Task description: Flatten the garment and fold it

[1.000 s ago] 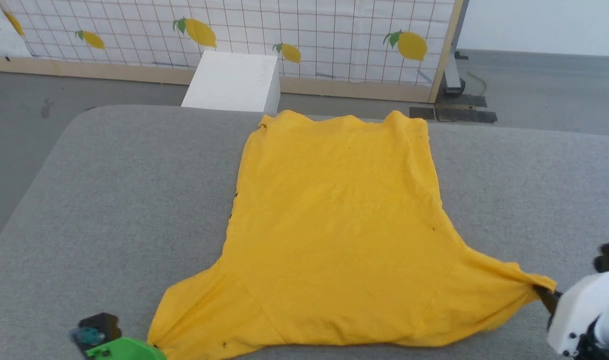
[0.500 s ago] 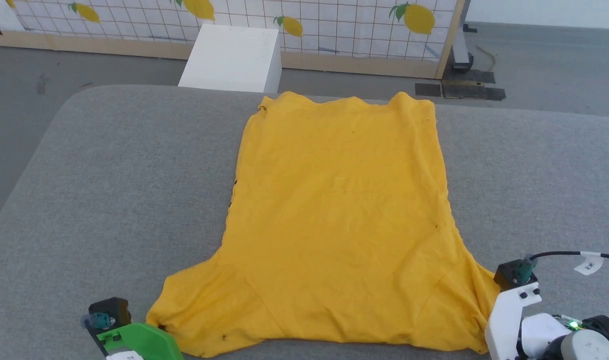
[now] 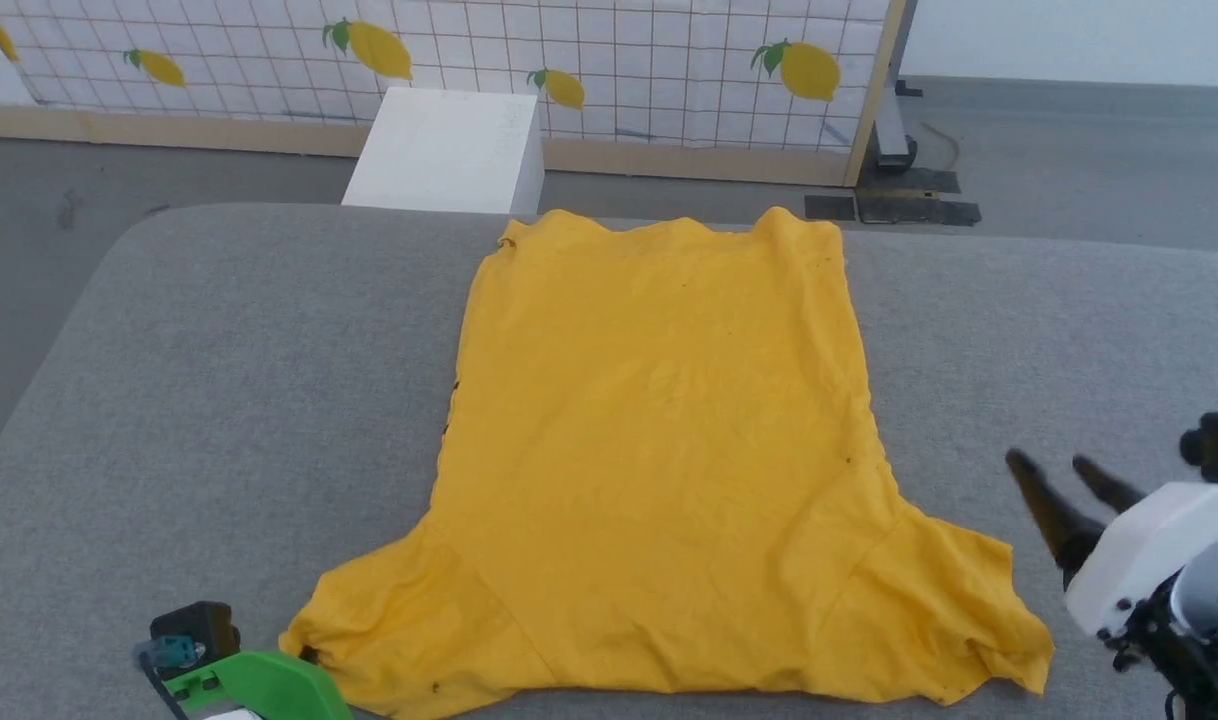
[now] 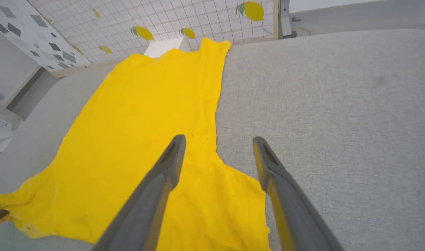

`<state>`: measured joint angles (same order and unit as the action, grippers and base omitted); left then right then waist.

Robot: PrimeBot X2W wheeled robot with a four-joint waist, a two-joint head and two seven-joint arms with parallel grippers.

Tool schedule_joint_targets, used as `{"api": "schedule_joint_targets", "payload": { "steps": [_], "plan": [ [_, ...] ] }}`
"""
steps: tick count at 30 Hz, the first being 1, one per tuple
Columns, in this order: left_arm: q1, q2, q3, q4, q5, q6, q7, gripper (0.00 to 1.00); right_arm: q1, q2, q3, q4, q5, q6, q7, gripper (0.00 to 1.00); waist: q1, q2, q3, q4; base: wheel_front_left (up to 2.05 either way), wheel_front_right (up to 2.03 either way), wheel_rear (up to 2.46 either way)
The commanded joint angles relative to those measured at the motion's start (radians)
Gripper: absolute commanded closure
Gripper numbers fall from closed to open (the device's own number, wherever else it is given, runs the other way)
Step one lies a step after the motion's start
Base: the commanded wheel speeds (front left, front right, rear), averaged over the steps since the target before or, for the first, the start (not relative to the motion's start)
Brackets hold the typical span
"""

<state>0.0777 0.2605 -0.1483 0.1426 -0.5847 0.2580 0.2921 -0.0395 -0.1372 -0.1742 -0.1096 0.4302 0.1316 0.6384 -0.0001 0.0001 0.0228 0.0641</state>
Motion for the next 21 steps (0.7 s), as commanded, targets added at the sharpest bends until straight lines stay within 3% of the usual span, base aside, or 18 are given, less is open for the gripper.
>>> {"api": "schedule_joint_targets", "payload": {
  "steps": [1,6,11,16,21],
  "plan": [
    [0.01,0.001,0.007,-0.015,-0.006,0.009,-0.012,1.0,-0.024,0.018,-0.011,-0.017,0.023,-0.001,-0.051,0.0,0.0001,-0.0001,0.008,-0.007,0.0,0.0,0.0],
    [0.005,-0.008,0.031,-0.073,-0.015,0.024,-0.038,1.0,-0.128,0.039,0.0,-0.001,0.025,-0.001,-0.185,0.0,0.0001,-0.0001,0.071,-0.009,0.0,0.0,0.0],
    [-0.033,-0.028,0.036,-0.159,-0.02,0.028,-0.068,1.0,-0.373,0.046,-0.002,0.151,-0.056,-0.001,-0.274,0.0,0.0001,-0.0001,0.208,0.018,0.0,0.0,0.0],
    [-0.081,-0.056,0.009,-0.217,-0.018,0.018,-0.086,1.0,-0.652,0.014,-0.013,0.331,-0.165,-0.001,-0.231,0.0,0.0001,-0.0001,0.372,0.083,0.0,0.0,0.0],
    [-0.114,-0.094,-0.018,-0.252,-0.02,0.008,-0.115,1.0,-0.916,-0.064,0.008,0.498,-0.321,-0.001,-0.09,0.0,0.0001,-0.0001,0.516,0.162,0.0,0.0,0.0]
  ]
}}
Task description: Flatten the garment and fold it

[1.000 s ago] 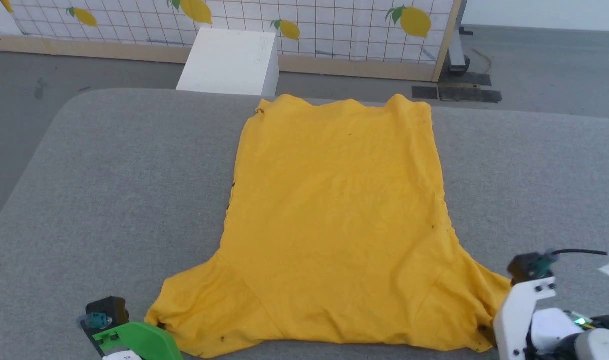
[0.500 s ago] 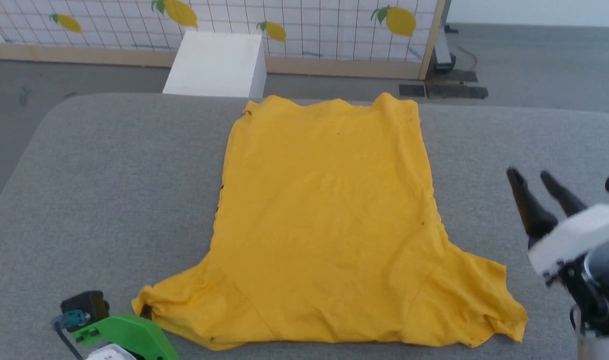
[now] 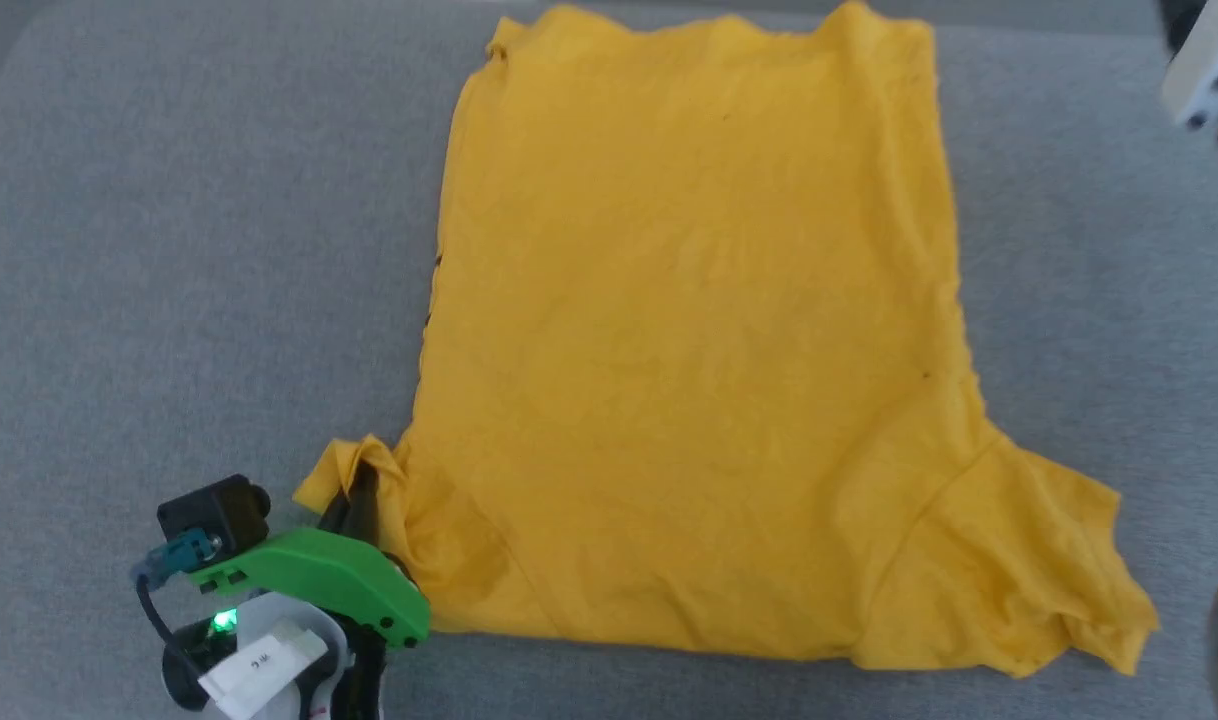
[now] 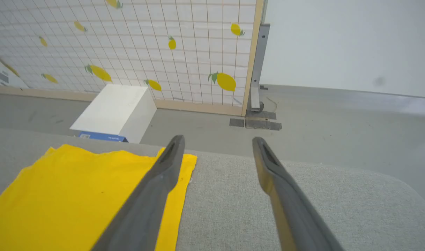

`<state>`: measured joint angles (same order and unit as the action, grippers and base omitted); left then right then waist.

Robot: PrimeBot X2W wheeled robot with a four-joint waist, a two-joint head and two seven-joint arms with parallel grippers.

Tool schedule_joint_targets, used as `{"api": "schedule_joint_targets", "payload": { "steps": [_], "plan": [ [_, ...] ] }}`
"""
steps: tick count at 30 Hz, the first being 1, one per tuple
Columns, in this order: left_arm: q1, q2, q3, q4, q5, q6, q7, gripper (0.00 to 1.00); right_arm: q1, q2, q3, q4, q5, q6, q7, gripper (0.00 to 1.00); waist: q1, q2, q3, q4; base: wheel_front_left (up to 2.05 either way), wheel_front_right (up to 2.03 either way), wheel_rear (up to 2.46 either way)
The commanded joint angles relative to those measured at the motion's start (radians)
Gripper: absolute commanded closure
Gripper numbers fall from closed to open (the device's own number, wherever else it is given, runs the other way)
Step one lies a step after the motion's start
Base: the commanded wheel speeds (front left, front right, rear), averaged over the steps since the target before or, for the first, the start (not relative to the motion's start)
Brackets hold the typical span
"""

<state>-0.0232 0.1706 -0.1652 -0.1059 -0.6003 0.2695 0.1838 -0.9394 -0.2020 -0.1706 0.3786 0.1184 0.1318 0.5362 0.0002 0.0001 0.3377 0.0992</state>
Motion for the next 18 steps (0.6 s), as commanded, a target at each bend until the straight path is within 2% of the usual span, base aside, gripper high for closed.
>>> {"api": "schedule_joint_targets", "payload": {
  "steps": [1,4,8,18],
  "plan": [
    [-0.015,-0.008,-0.004,-0.01,-0.004,-0.005,-0.013,1.0,-0.055,-0.012,0.016,0.033,-0.034,-0.001,0.042,0.0,-0.0002,-0.0001,0.221,0.14,0.0,0.0,0.0],
    [-0.021,-0.022,-0.017,-0.033,-0.003,-0.011,-0.029,1.0,-0.175,-0.054,0.045,0.101,-0.104,-0.001,0.141,0.0,-0.0002,-0.0001,0.282,0.182,0.0,0.0,0.0],
    [-0.028,-0.036,-0.032,-0.057,-0.004,-0.02,-0.046,1.0,-0.282,-0.076,0.078,0.167,-0.158,-0.001,0.271,0.0,-0.0002,-0.0001,0.341,0.217,0.0,0.0,0.0],
    [-0.046,-0.047,-0.056,-0.068,-0.003,-0.035,-0.064,1.0,-0.362,-0.087,0.139,0.23,-0.211,-0.001,0.507,0.0,-0.0002,-0.0001,0.407,0.241,0.0,0.0,0.0]
  ]
}}
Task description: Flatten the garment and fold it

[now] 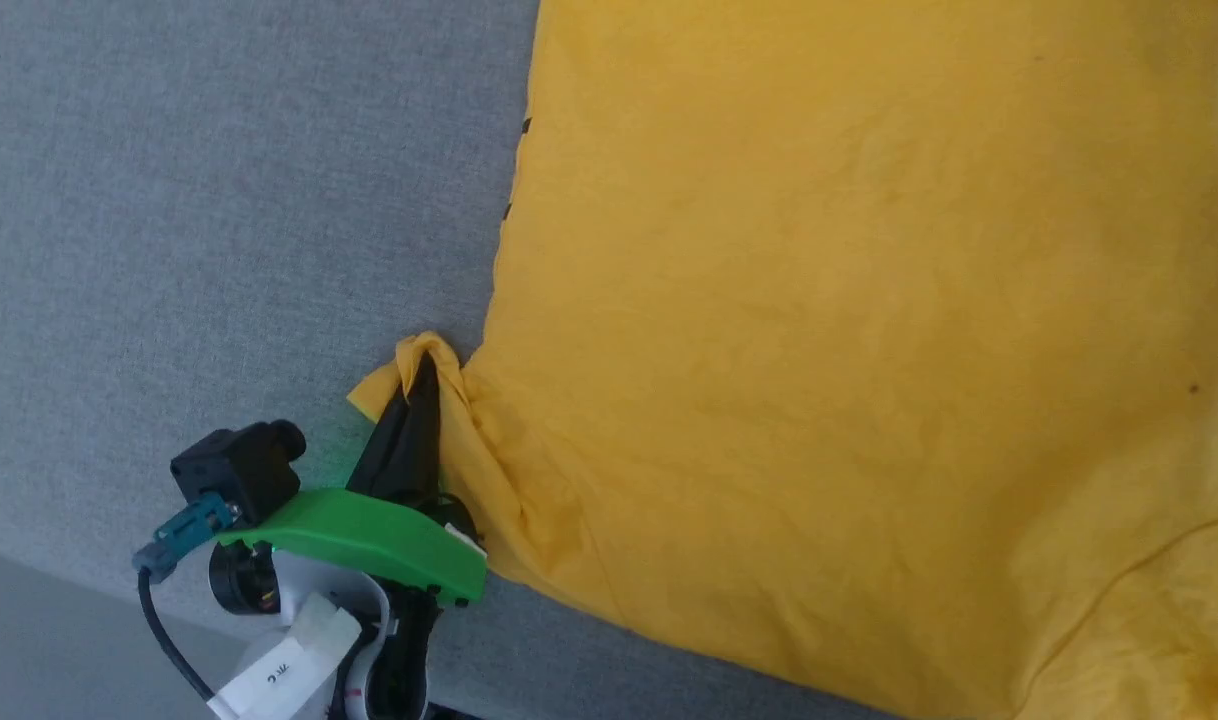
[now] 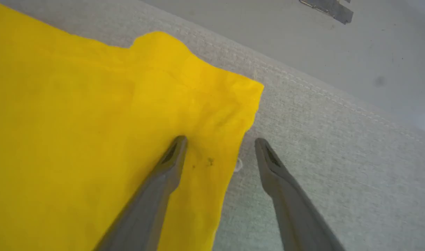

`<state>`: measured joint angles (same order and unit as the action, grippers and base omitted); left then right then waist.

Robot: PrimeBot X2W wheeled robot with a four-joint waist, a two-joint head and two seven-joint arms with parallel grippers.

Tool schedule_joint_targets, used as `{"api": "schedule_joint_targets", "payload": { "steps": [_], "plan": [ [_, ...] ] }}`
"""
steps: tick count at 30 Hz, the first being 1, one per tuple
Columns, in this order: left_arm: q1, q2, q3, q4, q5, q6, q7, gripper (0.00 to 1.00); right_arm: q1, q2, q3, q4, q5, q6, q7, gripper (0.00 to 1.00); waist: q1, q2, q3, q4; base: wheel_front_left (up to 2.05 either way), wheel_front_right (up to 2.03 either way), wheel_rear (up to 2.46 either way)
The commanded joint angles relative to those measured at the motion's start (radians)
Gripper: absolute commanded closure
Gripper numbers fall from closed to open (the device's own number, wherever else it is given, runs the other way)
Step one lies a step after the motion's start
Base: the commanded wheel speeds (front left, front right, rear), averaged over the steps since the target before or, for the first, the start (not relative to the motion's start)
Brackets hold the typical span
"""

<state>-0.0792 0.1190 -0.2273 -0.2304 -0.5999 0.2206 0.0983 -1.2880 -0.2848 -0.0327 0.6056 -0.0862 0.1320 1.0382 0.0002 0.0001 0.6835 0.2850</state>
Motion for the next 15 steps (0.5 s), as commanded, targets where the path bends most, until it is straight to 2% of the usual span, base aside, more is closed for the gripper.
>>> {"api": "schedule_joint_targets", "payload": {
  "steps": [1,6,7,8,9,12,15],
  "plan": [
    [0.009,0.004,0.004,0.057,-0.004,0.014,0.021,1.0,-0.012,-0.006,0.009,0.004,-0.01,-0.001,0.022,0.0,-0.0002,-0.0001,0.063,0.055,0.0,0.0,0.0],
    [0.004,0.009,0.003,0.062,-0.001,0.015,0.022,1.0,0.006,-0.009,0.052,0.003,0.018,-0.001,0.114,0.0,-0.0002,-0.0001,0.065,0.044,0.0,0.0,0.0],
    [0.003,0.009,0.003,0.064,-0.002,0.015,0.021,1.0,0.011,-0.012,0.054,-0.001,0.028,-0.001,0.14,0.31,-0.0002,-0.0001,0.063,0.042,0.0,0.0,0.0],
    [0.002,0.01,0.003,0.066,-0.001,0.015,0.021,1.0,0.013,-0.015,0.055,-0.007,0.034,-0.001,0.155,0.94,-0.0002,-0.0001,0.06,0.04,0.0,0.0,0.0],
    [0.0,0.011,0.003,0.069,-0.001,0.015,0.022,1.0,0.016,-0.021,0.057,-0.017,0.041,-0.001,0.167,1.0,-0.0002,-0.0001,0.055,0.037,0.0,0.0,0.0],
    [-0.005,0.016,0.001,0.078,0.0,0.013,0.023,1.0,0.019,-0.034,0.042,-0.055,0.045,-0.001,0.153,1.0,-0.0002,-0.0001,0.034,0.029,0.0,0.0,0.0],
    [-0.013,0.025,0.0,0.09,0.006,0.012,0.026,1.0,0.018,-0.031,0.024,-0.093,0.056,-0.001,0.085,1.0,-0.0002,-0.0001,-0.013,0.016,0.0,0.0,0.0]
  ]
}}
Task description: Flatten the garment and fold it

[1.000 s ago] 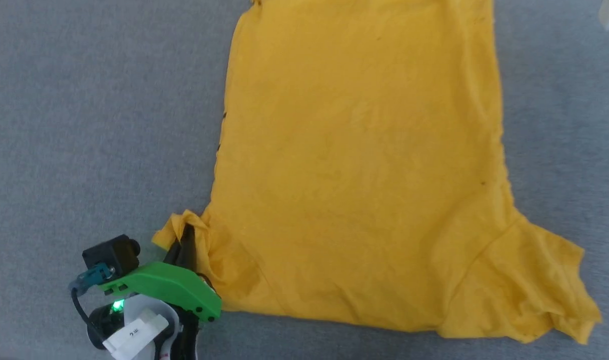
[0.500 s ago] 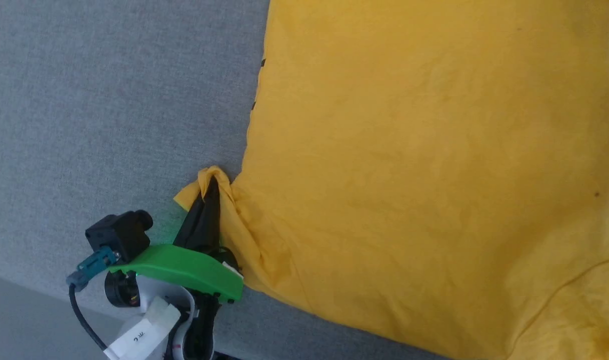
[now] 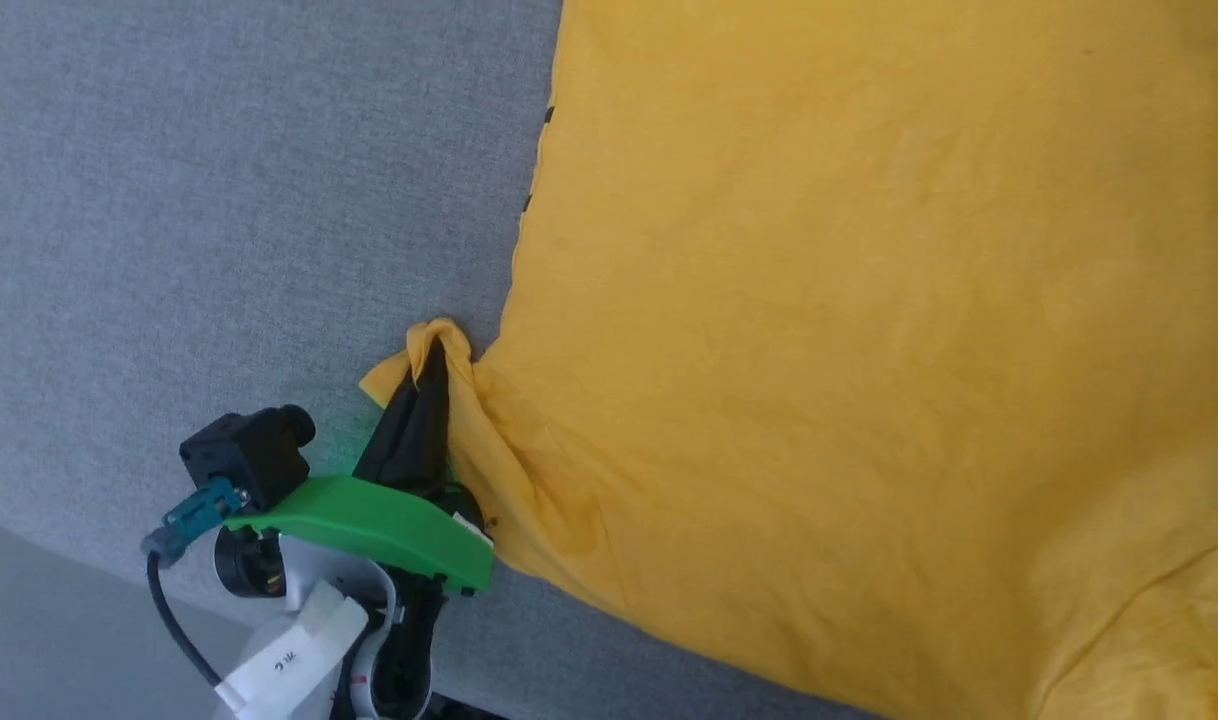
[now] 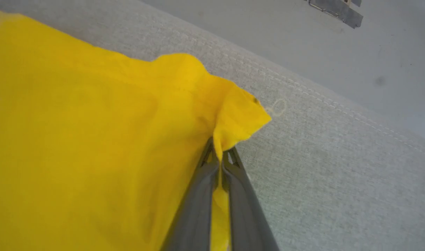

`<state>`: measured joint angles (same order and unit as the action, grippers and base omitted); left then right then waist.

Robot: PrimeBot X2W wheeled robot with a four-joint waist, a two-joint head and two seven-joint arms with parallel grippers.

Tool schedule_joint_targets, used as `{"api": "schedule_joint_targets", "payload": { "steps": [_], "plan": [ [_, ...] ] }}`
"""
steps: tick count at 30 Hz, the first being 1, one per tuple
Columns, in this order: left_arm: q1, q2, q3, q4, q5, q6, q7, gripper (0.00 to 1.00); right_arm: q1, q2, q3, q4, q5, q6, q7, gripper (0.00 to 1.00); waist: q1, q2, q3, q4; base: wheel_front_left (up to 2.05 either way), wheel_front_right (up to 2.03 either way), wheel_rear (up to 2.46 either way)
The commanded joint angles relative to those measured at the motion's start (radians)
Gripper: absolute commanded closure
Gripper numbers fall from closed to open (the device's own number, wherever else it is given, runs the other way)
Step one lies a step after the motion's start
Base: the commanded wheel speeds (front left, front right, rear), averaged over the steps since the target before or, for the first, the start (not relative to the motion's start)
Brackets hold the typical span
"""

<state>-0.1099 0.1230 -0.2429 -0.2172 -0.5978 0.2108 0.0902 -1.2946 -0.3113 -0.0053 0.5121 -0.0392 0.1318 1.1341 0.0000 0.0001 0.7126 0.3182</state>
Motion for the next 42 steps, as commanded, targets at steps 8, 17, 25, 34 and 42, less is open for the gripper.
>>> {"api": "schedule_joint_targets", "payload": {
  "steps": [8,17,25,34,42],
  "plan": [
    [0.039,0.056,0.017,0.093,0.018,0.041,0.069,1.0,0.118,-0.052,0.075,-0.07,0.176,-0.001,-0.182,1.0,0.0,-0.0001,-0.255,-0.099,0.0,0.0,0.0],
    [0.096,0.101,0.01,0.082,0.03,0.069,0.137,1.0,0.497,-0.135,0.109,-0.262,0.371,-0.001,-0.254,1.0,0.0,-0.0001,-0.49,-0.234,0.0,0.0,0.0],
    [0.147,0.104,0.003,0.082,0.023,0.088,0.16,1.0,0.964,-0.093,0.012,-0.489,0.435,-0.001,-0.222,1.0,0.0,-0.0001,-0.589,-0.304,0.0,0.0,0.0],
    [0.176,0.089,0.005,0.118,0.002,0.091,0.146,1.0,1.349,0.135,-0.061,-0.538,0.444,-0.001,-0.214,1.0,0.0,-0.0001,-0.62,-0.313,0.0,0.0,0.0],
    [0.184,0.092,0.016,0.15,-0.012,0.089,0.138,1.0,1.381,0.211,-0.104,-0.554,0.458,-0.001,-0.385,0.0,0.0,-0.0001,-0.647,-0.312,0.0,0.0,0.0]
  ]
}}
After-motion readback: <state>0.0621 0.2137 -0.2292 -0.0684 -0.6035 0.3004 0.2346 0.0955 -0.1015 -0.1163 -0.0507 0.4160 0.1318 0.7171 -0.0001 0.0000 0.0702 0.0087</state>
